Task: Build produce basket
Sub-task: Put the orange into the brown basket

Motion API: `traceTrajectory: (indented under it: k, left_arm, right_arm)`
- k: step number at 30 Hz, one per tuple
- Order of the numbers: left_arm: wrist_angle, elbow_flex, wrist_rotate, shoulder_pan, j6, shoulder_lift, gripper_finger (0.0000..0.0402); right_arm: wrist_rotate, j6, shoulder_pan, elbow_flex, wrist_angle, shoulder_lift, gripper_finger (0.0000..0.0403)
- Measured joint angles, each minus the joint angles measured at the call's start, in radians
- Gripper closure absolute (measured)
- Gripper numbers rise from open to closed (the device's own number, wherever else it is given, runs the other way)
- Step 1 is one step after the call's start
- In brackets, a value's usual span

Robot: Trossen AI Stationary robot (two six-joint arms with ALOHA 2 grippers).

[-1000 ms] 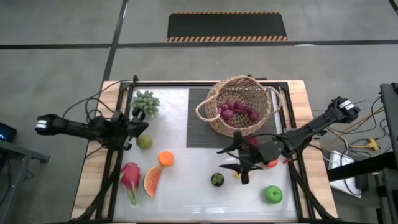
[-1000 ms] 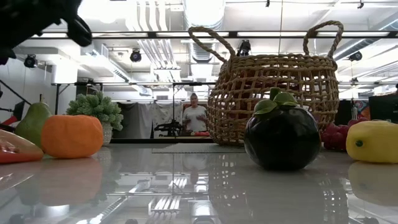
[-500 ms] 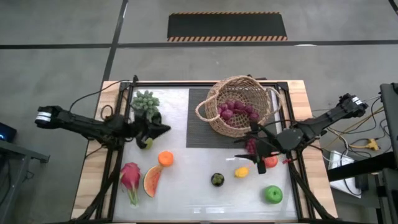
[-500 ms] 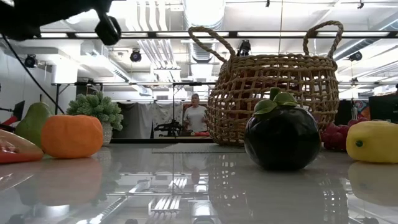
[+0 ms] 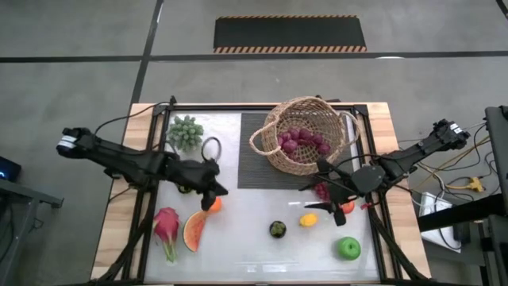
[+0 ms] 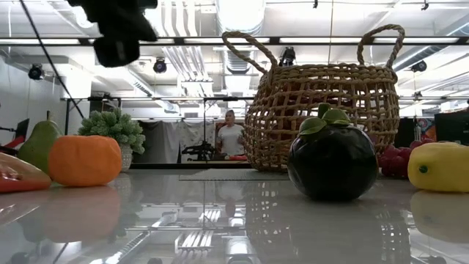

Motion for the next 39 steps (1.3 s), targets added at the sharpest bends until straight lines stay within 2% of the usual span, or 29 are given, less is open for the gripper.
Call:
traceTrajectory:
  k: [6,10,17,23,26,30,39]
  left_arm:
    - [-0.279,0.154,0.008,-0.073,0.099,0.138,0.0399]
    - [-0.375,0.204,0.051,-0.088,0.098,0.217,0.037]
    - [-0.481,0.212,0.138,-0.091,0.099,0.288,0.0254]
    - [-0.534,0.205,-0.03,-0.096,0.193,0.332,0.0148]
    - [-0.534,0.2,-0.037,-0.099,0.25,0.363,0.0114]
    - [-0.534,0.181,-0.038,-0.098,0.291,0.395,0.0094]
    - [-0.526,0.133,-0.053,-0.099,0.29,0.446,0.0091]
  right_arm:
    - [0.0,0.002,0.0,0.0,0.0,0.002,0.0186]
    - [-0.003,0.003,0.0,0.0,0.002,0.004,0.0186]
    - [-0.003,0.036,0.0,0.0,0.003,0.013,0.0186]
    - [-0.002,0.044,0.0,0.0,0.002,0.03,0.0186]
    - [-0.001,0.06,0.0,0.0,0.001,0.035,0.0186]
    - [-0.001,0.078,0.0,0.0,0.001,0.035,0.0186]
    - [0.0,0.079,0.0,0.0,0.002,0.035,0.0186]
